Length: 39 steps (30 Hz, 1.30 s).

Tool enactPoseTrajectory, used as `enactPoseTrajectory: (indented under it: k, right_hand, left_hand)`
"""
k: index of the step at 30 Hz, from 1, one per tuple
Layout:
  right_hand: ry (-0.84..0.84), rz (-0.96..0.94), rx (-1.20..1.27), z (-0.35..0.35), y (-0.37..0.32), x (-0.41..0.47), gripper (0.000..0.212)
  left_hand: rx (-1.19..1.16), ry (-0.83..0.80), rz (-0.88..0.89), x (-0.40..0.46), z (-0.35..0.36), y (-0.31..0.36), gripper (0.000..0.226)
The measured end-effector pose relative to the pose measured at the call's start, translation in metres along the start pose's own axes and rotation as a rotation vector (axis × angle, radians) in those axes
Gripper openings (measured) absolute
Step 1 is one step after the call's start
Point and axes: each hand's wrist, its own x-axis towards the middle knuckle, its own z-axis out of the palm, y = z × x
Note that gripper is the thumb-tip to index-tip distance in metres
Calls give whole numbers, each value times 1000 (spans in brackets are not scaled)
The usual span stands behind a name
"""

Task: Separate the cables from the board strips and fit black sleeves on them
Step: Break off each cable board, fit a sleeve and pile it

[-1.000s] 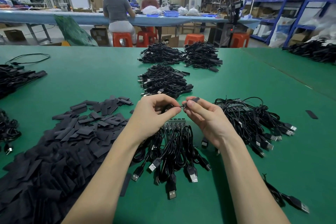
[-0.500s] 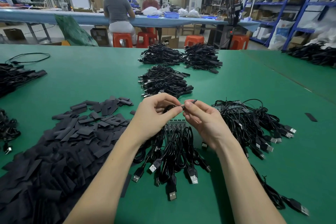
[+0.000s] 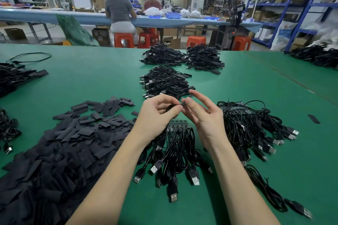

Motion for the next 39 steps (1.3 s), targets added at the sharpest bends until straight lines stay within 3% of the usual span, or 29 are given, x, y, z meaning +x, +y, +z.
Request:
enactPoseTrajectory:
  k: [13,18,23,27,31,35,39]
  right_hand:
    - [48,27,15,3,11,0,28]
    - [227,9,128,-1,7,8,28]
    - [325,-1,109,-7,11,12,26]
    - [260,44,-67,-12,11,15,34]
    - [255,90,-391,-19,20,20,46]
    - [240,10,-636,-22,29,21,19]
    - [189,28,-651,-23,35,22,11]
  left_hand:
    - [173,43,40,2,-2,-5,15]
    - [263,-41,-110,2,-8,-6,41]
    - [329,-61,-110,2,-9,-7,30]
    - [480,-22,2,4,-11,-7,19]
    - [557,120,136,18,-11,-1,21]
    - [828,192,292,65,1,6,13]
    - [1232,142,431,123,16,-3,12]
